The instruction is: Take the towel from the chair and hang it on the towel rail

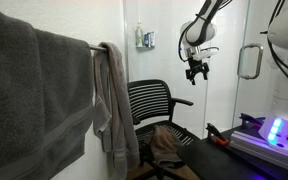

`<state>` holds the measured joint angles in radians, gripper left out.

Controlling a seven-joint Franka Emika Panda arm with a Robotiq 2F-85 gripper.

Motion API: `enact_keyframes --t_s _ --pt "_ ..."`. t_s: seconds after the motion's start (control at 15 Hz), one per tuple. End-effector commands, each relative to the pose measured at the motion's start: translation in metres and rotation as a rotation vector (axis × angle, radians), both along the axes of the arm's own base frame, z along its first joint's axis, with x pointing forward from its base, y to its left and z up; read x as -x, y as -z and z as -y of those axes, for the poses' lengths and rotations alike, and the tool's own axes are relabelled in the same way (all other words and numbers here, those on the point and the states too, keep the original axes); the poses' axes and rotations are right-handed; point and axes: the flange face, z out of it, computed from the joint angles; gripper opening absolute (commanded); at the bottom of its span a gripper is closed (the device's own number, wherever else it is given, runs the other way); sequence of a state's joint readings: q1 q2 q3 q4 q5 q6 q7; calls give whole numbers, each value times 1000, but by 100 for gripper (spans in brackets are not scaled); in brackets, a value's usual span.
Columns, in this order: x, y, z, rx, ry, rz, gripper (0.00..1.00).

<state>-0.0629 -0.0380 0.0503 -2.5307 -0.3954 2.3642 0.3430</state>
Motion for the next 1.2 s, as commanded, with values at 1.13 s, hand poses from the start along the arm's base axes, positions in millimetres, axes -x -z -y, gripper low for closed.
enact_keyframes --t_s 1.13 --pt "-78 171 -72 132 -324 -372 100"
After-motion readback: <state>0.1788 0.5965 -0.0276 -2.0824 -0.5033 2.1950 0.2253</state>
